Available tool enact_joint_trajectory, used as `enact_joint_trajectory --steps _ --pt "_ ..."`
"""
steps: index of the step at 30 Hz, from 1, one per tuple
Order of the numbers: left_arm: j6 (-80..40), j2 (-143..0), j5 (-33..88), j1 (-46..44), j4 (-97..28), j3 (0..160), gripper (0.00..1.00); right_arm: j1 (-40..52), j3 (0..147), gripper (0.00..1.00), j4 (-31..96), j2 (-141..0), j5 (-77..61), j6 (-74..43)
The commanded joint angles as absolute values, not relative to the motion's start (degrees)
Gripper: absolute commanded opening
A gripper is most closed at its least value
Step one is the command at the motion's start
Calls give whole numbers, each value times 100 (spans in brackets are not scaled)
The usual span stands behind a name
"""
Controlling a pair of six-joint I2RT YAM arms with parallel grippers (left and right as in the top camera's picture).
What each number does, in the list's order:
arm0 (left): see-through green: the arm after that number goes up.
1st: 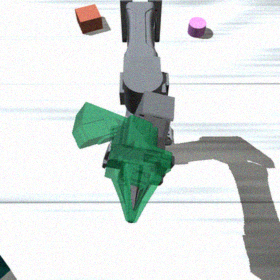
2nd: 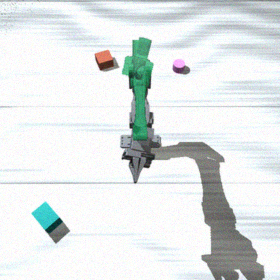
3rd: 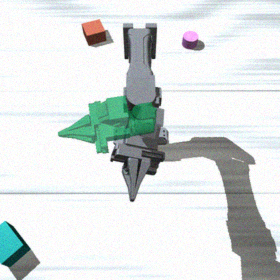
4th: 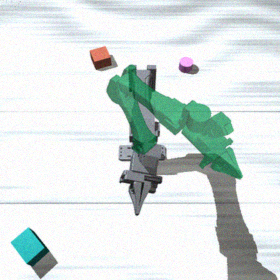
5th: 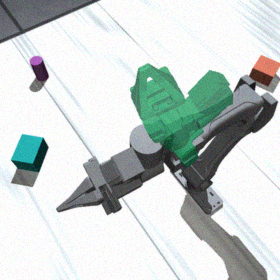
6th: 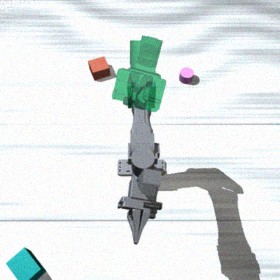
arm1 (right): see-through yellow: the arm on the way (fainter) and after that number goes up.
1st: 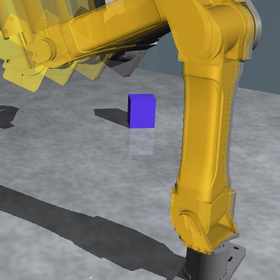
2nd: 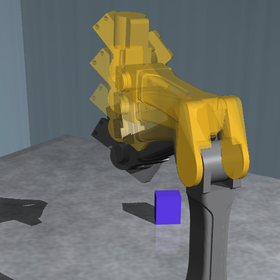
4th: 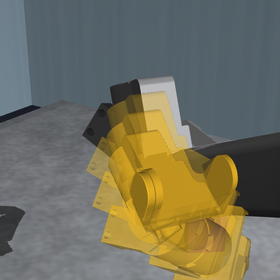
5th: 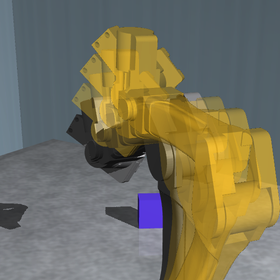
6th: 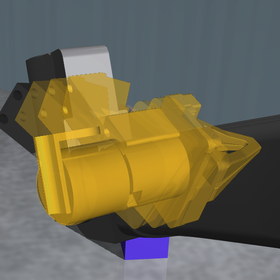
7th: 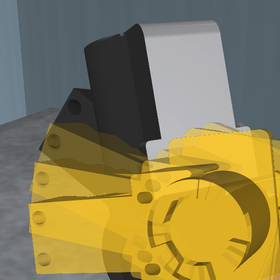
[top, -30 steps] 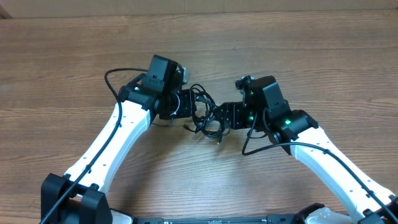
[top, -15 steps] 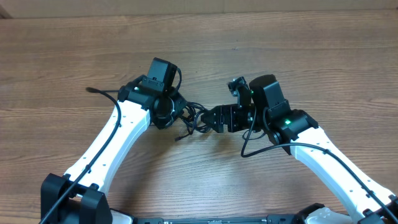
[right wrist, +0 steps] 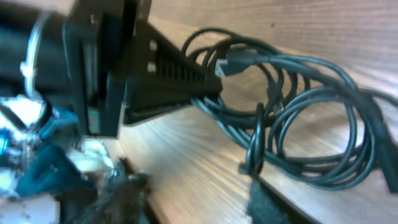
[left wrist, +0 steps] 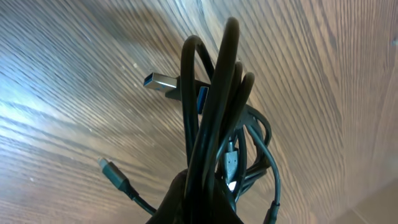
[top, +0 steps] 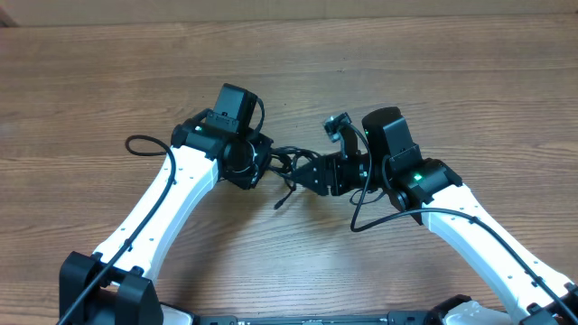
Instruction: Untangle cables
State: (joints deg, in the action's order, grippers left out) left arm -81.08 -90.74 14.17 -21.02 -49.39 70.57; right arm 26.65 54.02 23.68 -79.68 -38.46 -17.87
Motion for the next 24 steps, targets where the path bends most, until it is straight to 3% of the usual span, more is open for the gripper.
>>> enact_joint_trajectory --steps 1,24 --pt "-8182 -8945 1907 -2102 -4827 7194 4 2663 5535 45 2403 -7955 -3548 -1728" --pt "-7450 -8945 2869 -2102 -4285 7194 5 2661 5535 43 2541 -7955 -2847 -1730"
